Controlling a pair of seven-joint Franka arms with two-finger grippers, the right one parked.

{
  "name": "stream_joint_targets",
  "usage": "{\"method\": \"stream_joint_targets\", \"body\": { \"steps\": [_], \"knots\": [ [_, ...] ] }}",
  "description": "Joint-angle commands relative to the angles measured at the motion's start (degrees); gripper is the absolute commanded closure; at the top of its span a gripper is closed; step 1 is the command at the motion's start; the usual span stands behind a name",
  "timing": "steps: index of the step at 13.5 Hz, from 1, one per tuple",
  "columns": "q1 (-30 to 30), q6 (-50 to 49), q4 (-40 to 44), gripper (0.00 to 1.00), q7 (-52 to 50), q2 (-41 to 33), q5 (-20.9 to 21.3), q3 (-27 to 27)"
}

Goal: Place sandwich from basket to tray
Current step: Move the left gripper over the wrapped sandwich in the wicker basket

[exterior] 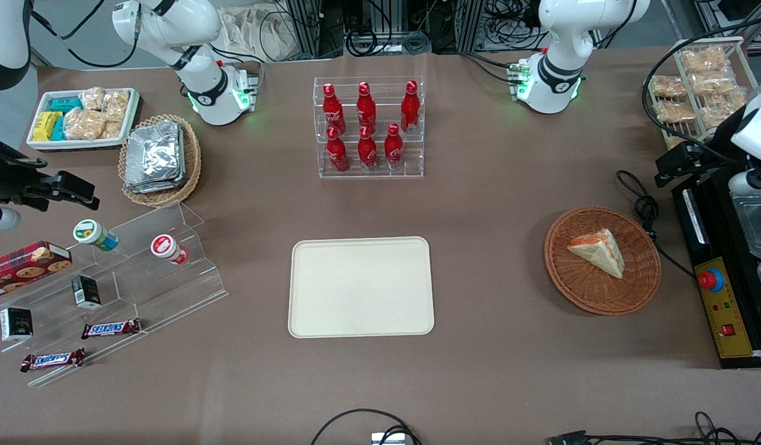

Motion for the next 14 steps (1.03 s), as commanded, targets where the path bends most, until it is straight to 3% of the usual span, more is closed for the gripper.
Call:
{"method": "stream_joint_targets", "body": {
  "steps": [1, 6, 8, 14],
  "knots": [
    [-0.5, -1.1, 0.8, 0.0, -0.6, 0.2, -0.8, 0.7],
    [0.1, -0.5, 0.8, 0.0, -1.0, 2.6, 0.3, 1.0],
    [0.1, 1.3, -0.3, 0.0, -6.2, 3.8, 0.4, 1.0],
    [0.1, 16.1, -15.9, 0.0, -17.8, 0.4, 0.6, 1.1]
  ]
}}
